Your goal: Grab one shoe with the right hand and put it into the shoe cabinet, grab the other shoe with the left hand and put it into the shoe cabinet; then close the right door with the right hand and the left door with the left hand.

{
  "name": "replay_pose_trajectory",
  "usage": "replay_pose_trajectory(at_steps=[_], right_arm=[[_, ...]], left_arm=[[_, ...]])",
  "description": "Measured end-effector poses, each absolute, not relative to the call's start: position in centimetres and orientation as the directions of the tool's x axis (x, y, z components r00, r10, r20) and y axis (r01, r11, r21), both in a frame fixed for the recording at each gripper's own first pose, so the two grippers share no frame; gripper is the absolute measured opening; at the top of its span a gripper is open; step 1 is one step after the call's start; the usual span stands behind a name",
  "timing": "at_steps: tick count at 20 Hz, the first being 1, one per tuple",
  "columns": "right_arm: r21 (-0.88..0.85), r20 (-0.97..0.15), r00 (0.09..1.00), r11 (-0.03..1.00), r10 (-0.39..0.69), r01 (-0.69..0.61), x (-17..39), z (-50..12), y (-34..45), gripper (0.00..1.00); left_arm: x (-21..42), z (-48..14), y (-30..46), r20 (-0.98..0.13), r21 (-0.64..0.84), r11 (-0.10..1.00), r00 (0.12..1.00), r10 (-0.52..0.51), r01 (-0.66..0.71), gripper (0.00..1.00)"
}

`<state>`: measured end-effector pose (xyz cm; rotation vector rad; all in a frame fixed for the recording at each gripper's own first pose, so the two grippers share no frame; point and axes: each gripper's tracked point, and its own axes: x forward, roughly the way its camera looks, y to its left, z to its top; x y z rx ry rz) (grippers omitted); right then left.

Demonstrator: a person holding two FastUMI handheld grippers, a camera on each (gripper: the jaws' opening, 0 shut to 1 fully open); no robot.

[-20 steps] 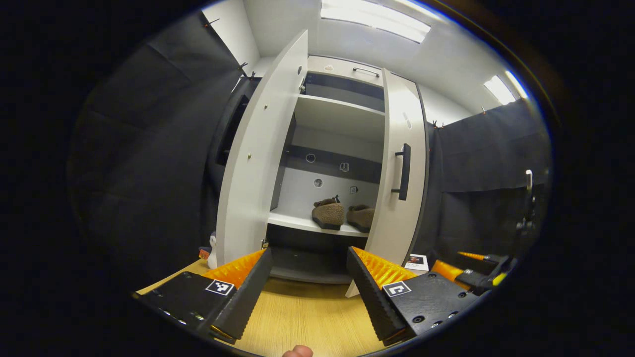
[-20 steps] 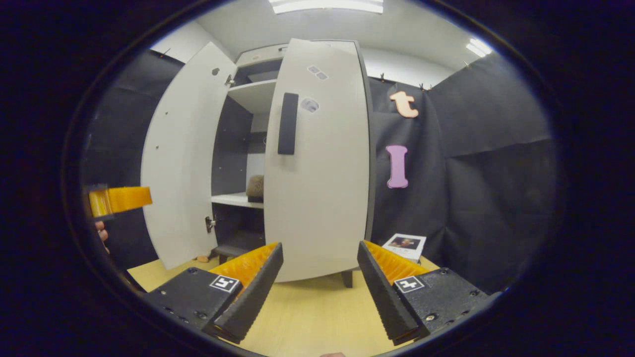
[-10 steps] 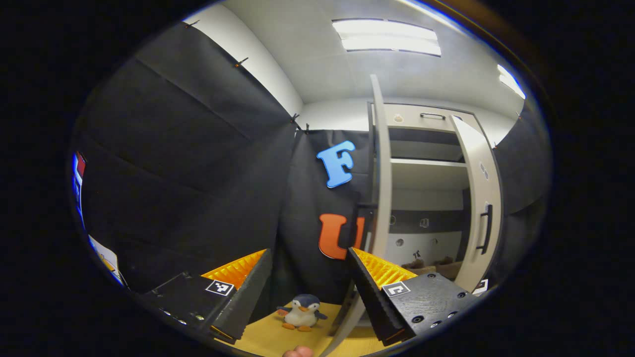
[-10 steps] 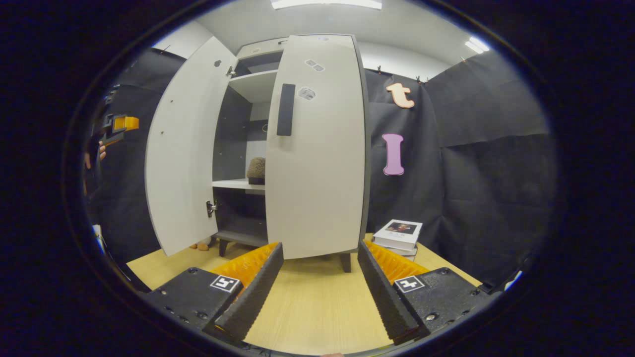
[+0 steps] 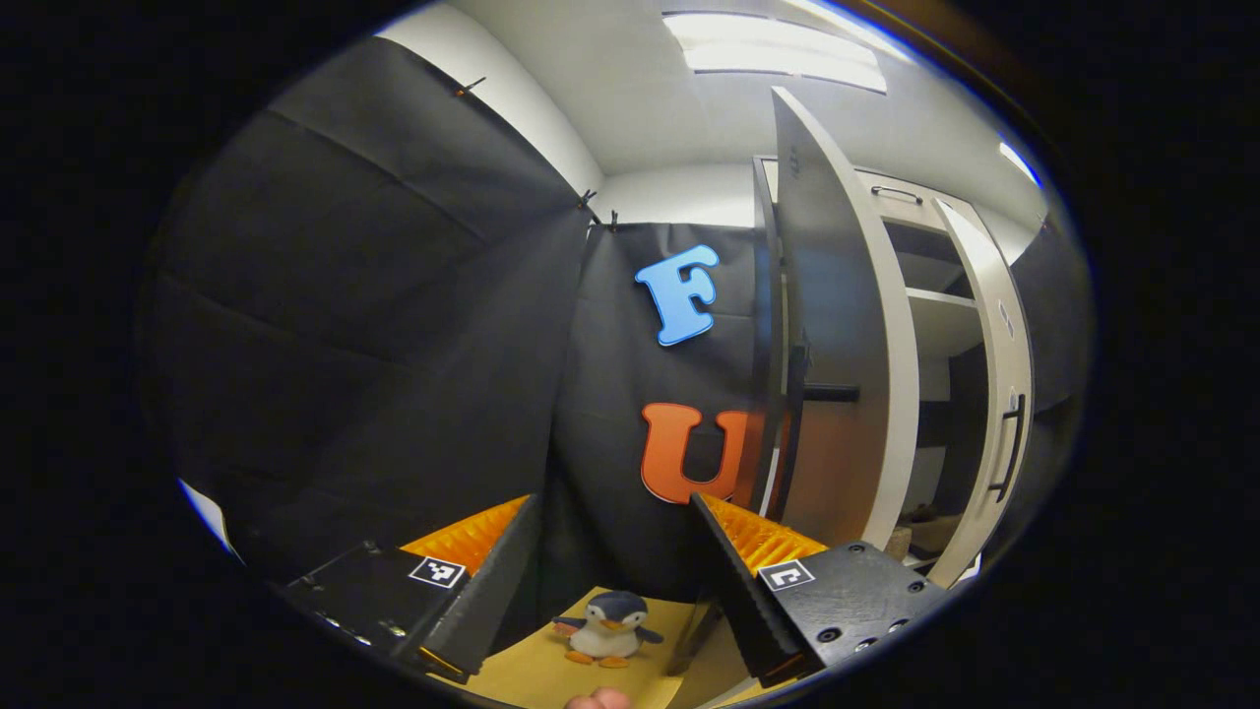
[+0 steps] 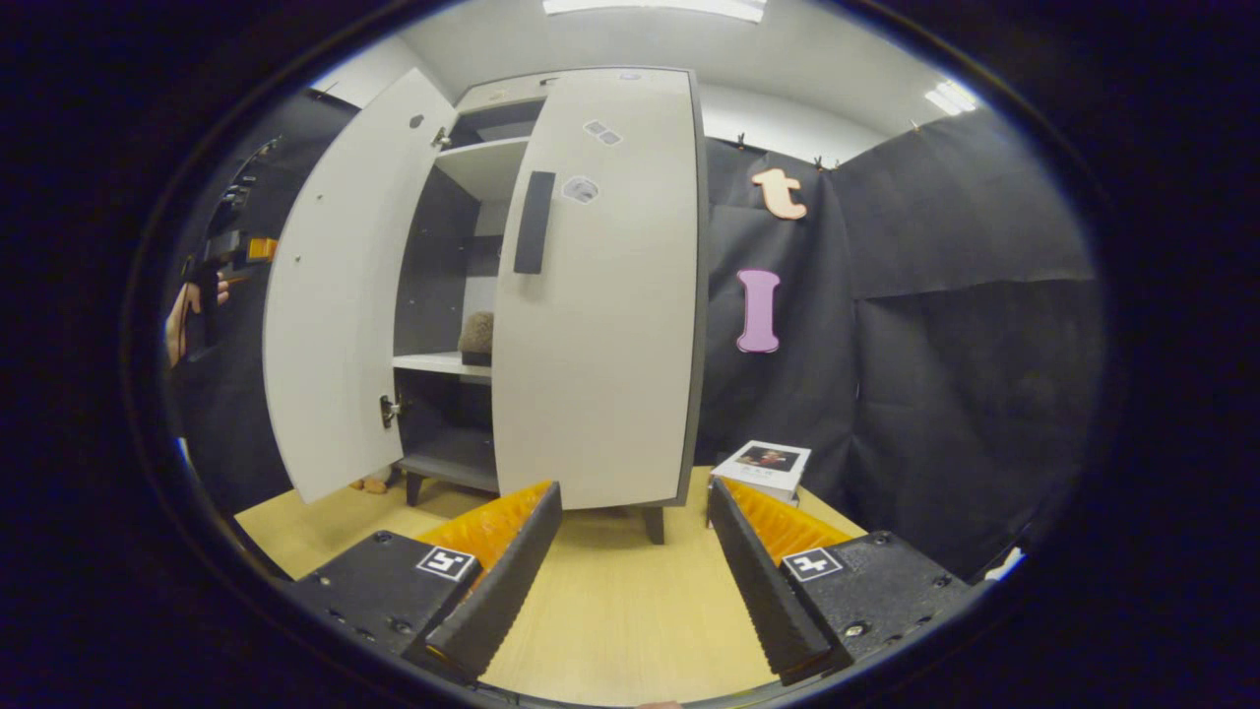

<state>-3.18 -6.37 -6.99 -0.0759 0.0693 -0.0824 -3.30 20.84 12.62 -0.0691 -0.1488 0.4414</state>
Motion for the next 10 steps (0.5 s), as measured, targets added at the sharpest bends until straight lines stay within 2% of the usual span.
replay_pose_trajectory(at_steps=[10], right_arm=[[-0.103,-0.026,0.994,0.989,-0.105,0.102,-2.6,-4.8,-7.8,0.99]], left_arm=[[-0.8,12.3,13.4,0.124,-0.135,0.962,0.959,0.255,-0.238,0.92]])
